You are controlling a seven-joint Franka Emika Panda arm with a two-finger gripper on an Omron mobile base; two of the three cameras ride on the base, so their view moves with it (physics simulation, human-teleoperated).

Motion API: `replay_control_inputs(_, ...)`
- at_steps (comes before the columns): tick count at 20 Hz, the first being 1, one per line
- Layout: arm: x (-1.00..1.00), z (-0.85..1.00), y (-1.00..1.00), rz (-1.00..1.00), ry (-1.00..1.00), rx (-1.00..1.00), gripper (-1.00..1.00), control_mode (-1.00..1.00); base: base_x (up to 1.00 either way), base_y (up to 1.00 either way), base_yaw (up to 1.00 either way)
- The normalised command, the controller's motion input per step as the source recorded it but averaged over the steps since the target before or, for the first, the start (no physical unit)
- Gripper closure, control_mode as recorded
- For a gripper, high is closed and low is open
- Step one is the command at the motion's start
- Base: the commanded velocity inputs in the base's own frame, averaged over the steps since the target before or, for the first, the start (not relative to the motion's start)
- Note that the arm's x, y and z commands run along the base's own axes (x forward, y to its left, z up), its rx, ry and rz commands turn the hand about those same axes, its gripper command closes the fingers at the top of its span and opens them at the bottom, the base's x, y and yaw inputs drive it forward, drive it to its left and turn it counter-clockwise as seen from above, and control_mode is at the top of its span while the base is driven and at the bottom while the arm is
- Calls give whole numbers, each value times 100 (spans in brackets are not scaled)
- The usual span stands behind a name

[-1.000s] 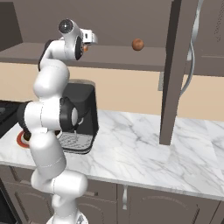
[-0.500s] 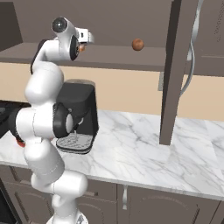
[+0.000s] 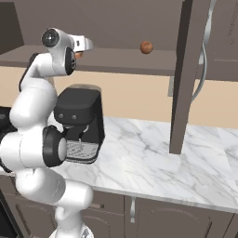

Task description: Pick the avocado and bread from the counter and place them on the plate. Then pick the jam from the cabinet and place it next to the plate. Lastly close the cabinet door.

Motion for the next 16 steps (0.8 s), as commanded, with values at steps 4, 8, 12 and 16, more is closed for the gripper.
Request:
replay_control_inputs(4, -62, 8, 13, 0, -5, 0, 100, -100, 0, 0, 0)
replay_control_inputs(8, -67, 16, 13, -1, -2, 0, 100, -100, 0, 0, 0)
replay_control_inputs(12, -60, 25, 18, -3, 0, 0, 100, -100, 0, 0, 0)
replay_control_inputs(16, -60, 24, 15, -4, 0, 0, 100, -100, 0, 0, 0)
